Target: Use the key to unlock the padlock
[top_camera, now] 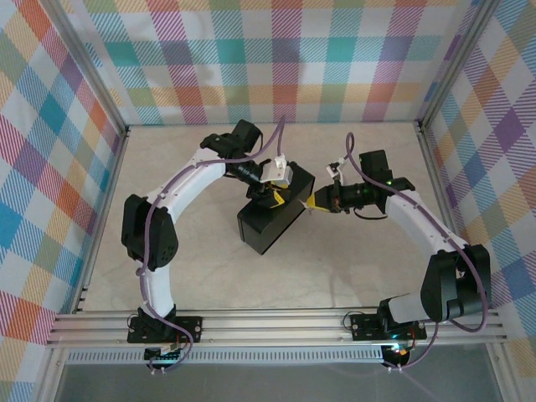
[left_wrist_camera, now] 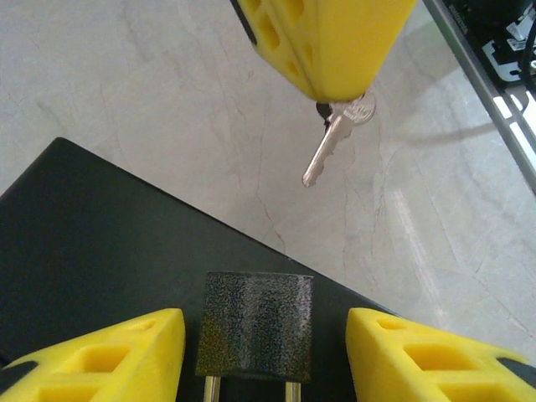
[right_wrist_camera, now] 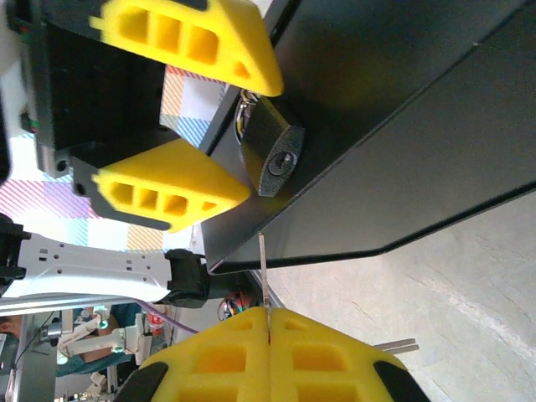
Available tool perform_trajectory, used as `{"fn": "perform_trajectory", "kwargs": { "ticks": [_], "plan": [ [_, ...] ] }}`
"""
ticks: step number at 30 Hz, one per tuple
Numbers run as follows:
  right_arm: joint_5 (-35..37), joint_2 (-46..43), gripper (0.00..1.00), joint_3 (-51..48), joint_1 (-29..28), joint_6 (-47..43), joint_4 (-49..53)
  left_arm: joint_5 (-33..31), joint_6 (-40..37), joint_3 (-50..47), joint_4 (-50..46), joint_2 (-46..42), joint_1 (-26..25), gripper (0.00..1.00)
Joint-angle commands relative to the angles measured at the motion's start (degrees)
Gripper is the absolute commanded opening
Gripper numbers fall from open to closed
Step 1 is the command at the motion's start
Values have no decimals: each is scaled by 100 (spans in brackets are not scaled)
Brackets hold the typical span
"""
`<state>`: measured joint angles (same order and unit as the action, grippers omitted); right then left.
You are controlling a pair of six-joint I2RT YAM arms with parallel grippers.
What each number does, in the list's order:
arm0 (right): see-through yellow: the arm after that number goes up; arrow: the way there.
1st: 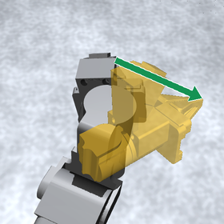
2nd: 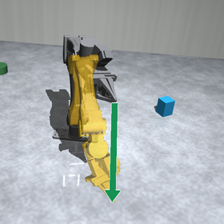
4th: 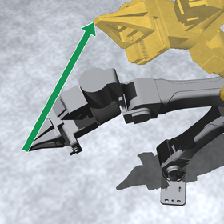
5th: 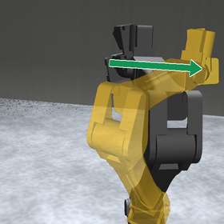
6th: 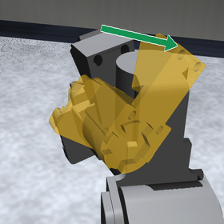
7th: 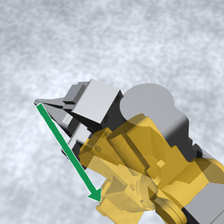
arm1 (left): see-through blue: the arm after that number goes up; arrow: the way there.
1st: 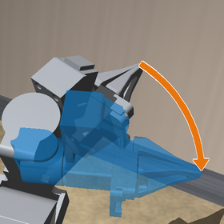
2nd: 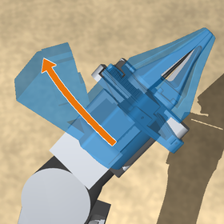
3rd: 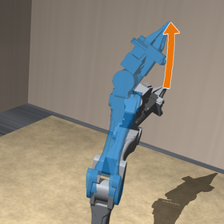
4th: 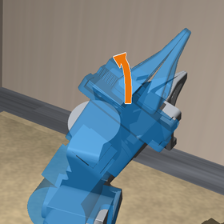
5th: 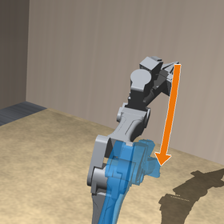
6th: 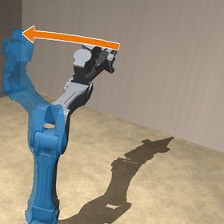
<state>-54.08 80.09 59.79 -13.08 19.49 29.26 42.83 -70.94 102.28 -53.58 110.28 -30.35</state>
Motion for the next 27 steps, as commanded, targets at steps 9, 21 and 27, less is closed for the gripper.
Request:
{"fn": "perform_trajectory", "kwargs": {
  "ticks": [9, 21, 27],
  "plan": [
    [-209, 86, 0, 200, 43, -86, 201, 135, -306, 57, 126, 300, -85, 32],
    [-347, 477, 0, 996, 78, -508, 1355, 822, -194, -421, 741, -141, 24, 22],
    [-353, 800, 0, 1338, 95, -657, 1737, 986, -121, -696, 1026, -346, 73, 21]
  ]
}}
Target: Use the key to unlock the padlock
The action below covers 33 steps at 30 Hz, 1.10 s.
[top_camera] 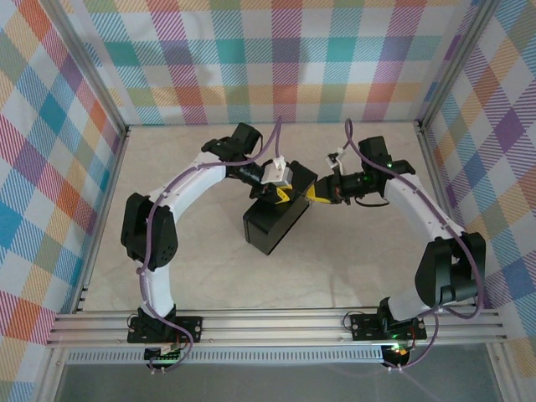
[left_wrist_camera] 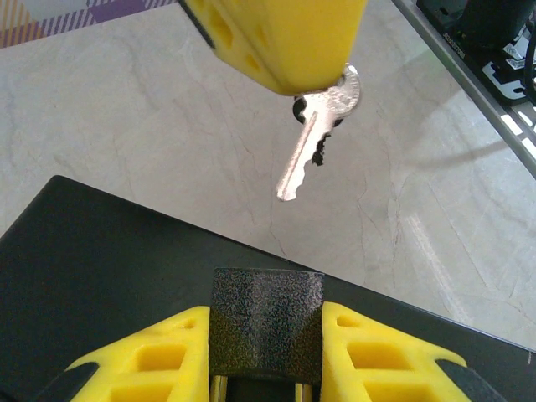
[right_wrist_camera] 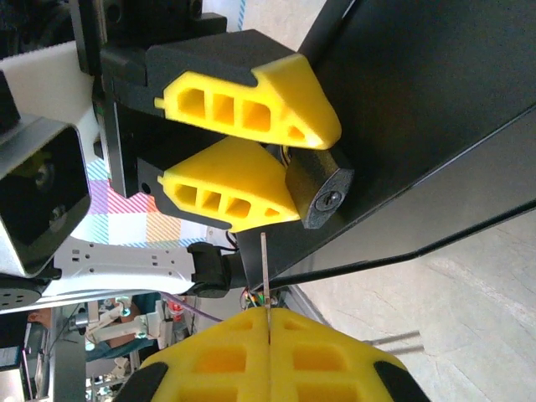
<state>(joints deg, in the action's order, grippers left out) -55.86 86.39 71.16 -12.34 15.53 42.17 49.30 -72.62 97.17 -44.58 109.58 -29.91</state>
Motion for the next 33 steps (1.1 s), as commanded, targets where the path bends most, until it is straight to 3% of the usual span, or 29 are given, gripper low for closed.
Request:
{"fn": "perform_trajectory", "kwargs": {
  "ticks": [1, 11, 33],
  "plan": [
    [-166, 206, 0, 239, 21, -278, 482, 344, 98, -246, 222, -307, 29, 21],
    [-68, 415, 0, 593, 23, -479, 951, 550, 288, -593, 687, -488, 64, 20],
    [-115, 589, 0, 213, 21, -218, 463, 596, 469, -700, 915, -525, 73, 19]
  ]
}}
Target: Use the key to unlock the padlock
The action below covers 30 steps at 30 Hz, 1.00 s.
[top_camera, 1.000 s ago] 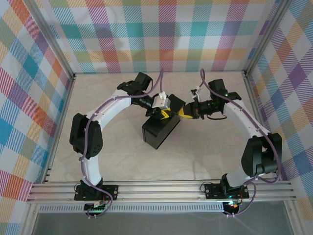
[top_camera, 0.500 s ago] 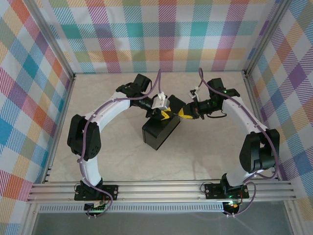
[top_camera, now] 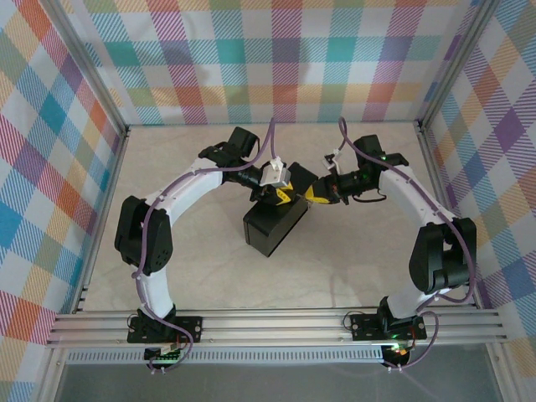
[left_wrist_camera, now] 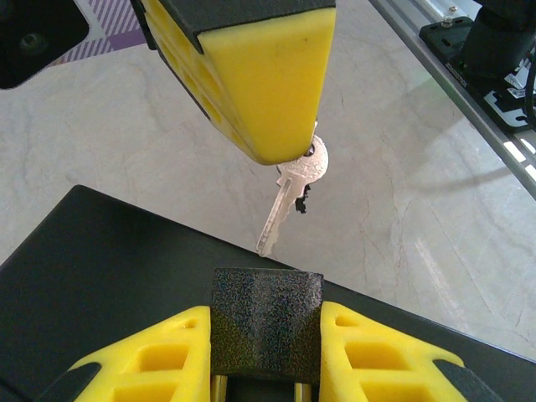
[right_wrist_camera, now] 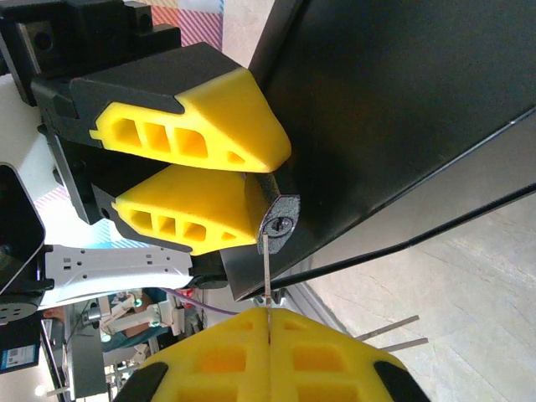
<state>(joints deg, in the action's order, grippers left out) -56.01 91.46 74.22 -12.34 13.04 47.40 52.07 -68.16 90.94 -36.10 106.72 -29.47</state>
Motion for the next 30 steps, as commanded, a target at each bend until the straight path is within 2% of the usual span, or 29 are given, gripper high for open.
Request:
{"fn": "perform_trajectory", "kwargs": {
  "ticks": [1, 30],
  "plan": [
    [-116, 82, 0, -126, 21, 53, -92, 312, 34, -84, 76, -240, 31, 19],
    [-478, 6, 0, -320, -76, 345, -664, 162, 242, -251, 384, -353, 29, 19]
  ]
}}
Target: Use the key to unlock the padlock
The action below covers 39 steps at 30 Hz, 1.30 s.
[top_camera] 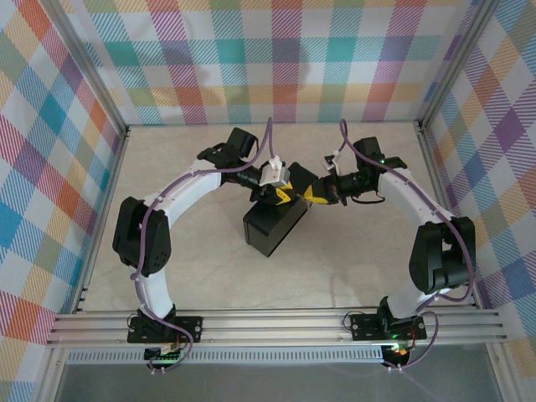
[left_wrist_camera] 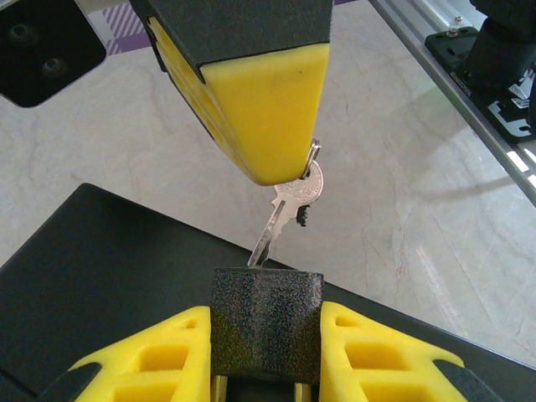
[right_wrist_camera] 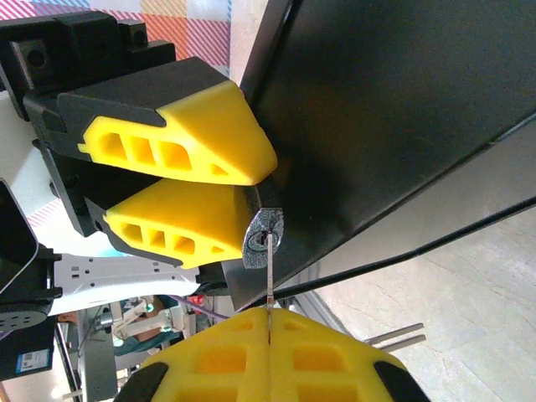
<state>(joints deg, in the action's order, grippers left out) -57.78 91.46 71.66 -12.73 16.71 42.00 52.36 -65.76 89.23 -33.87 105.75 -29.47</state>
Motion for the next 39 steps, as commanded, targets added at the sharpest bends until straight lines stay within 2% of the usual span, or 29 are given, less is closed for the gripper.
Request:
{"fn": "perform_trajectory", "kwargs": {
  "ticks": [1, 8, 15, 29, 39],
  "plan": [
    [-354, -13, 0, -64, -36, -64, -93, 86, -2, -84, 166, -249, 29, 19],
    [-556, 90, 0, 50, -39, -464, 366, -21, 151, -241, 511, -328, 30, 19],
    [-513, 255, 0, 127, -41, -442, 393, -28, 232, -337, 706, -384, 21, 19],
    [-414, 295, 0, 168, 184, -541, 649, -314, -104, -635, 782, -591, 27, 20],
    [-636, 328, 0, 187, 25, -294, 292, -296, -60, -739, 944, -626, 27, 20]
  ]
}}
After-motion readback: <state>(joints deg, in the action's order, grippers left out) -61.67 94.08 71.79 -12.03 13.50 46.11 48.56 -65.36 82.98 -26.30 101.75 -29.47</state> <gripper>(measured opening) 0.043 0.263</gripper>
